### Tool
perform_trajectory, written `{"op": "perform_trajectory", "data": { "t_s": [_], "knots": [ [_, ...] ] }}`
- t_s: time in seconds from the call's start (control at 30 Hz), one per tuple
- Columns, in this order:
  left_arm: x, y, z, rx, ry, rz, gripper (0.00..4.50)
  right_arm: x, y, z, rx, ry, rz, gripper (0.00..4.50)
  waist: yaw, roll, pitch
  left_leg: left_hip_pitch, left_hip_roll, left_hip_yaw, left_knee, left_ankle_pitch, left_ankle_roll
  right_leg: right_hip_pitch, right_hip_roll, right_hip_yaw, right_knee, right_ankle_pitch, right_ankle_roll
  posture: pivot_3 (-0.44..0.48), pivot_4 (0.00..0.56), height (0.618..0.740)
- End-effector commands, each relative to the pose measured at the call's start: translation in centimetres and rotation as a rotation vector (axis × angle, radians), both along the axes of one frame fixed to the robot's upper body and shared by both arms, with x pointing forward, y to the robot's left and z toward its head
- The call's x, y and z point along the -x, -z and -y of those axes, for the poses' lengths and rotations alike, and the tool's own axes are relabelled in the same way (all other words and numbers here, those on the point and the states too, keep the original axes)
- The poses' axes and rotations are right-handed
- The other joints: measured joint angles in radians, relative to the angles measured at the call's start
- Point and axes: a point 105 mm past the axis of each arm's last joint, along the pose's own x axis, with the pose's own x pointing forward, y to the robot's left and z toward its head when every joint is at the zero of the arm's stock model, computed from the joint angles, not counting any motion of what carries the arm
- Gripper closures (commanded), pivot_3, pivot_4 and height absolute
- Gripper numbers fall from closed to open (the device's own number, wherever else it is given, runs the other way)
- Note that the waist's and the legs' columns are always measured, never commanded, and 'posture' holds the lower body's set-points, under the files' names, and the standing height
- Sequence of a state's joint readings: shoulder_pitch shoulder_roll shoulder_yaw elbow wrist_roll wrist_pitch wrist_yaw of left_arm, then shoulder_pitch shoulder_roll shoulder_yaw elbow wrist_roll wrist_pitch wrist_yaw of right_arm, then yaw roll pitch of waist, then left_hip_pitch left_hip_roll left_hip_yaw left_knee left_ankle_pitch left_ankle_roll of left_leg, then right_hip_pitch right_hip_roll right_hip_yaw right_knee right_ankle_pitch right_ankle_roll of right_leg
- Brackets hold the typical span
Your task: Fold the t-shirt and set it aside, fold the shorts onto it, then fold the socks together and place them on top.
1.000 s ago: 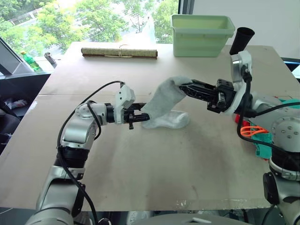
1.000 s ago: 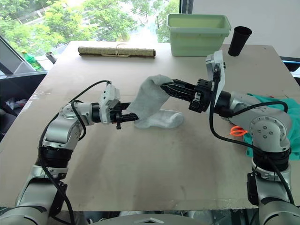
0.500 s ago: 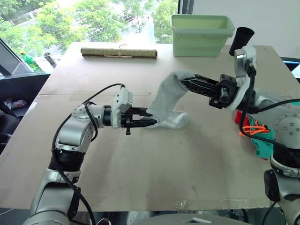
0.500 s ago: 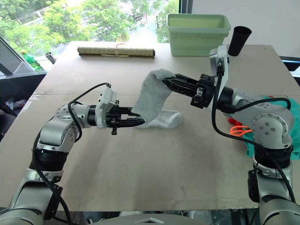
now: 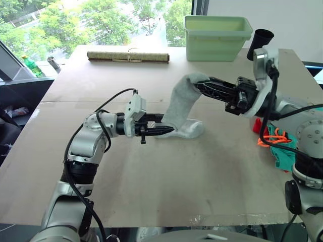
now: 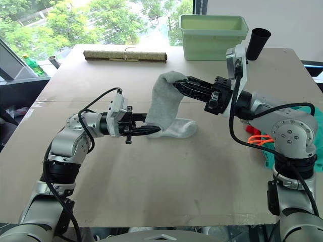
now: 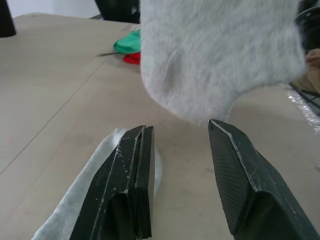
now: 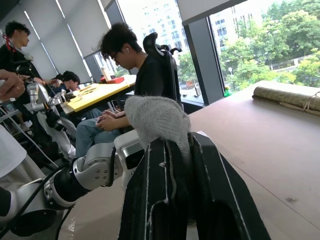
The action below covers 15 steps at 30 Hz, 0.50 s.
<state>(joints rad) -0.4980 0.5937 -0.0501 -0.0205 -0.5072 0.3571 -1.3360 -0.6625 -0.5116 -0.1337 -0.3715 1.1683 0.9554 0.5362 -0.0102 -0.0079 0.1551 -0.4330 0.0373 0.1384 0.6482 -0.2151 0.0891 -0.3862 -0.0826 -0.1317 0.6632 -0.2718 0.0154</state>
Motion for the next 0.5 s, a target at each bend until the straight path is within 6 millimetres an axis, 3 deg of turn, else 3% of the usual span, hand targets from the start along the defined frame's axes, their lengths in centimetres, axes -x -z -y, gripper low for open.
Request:
{"op": "perform_trajectory", "data": {
  "t_s": [0.03, 0.2, 0.5],
  "knots": [
    [1.43, -1.28, 0.48, 0.013, 0.076, 0.02, 2.59, -0.15, -0.26, 0.66, -0.005, 0.019, 0.021, 4.5, 0.0, 0.0, 0.0, 0.0, 0.0, 0.0, 0.0, 0.0, 0.0, 0.0, 0.0, 0.0, 0.0, 0.0, 0.0, 0.0, 0.15, 0.737],
    [1.36, -1.05, 0.07, -0.01, 0.059, 0.025, 2.59, -0.69, 0.25, 1.53, 0.004, 0.05, 0.01, 4.5, 0.0, 0.0, 0.0, 0.0, 0.0, 0.0, 0.0, 0.0, 0.0, 0.0, 0.0, 0.0, 0.0, 0.0, 0.0, 0.0, 0.15, 0.737],
    [1.47, -1.06, 0.6, 0.009, 0.067, 0.027, 2.59, -0.26, -0.03, 1.12, -0.001, 0.022, 0.023, 4.5, 0.0, 0.0, 0.0, 0.0, 0.0, 0.0, 0.0, 0.0, 0.0, 0.0, 0.0, 0.0, 0.0, 0.0, 0.0, 0.0, 0.15, 0.737]
  ]
}}
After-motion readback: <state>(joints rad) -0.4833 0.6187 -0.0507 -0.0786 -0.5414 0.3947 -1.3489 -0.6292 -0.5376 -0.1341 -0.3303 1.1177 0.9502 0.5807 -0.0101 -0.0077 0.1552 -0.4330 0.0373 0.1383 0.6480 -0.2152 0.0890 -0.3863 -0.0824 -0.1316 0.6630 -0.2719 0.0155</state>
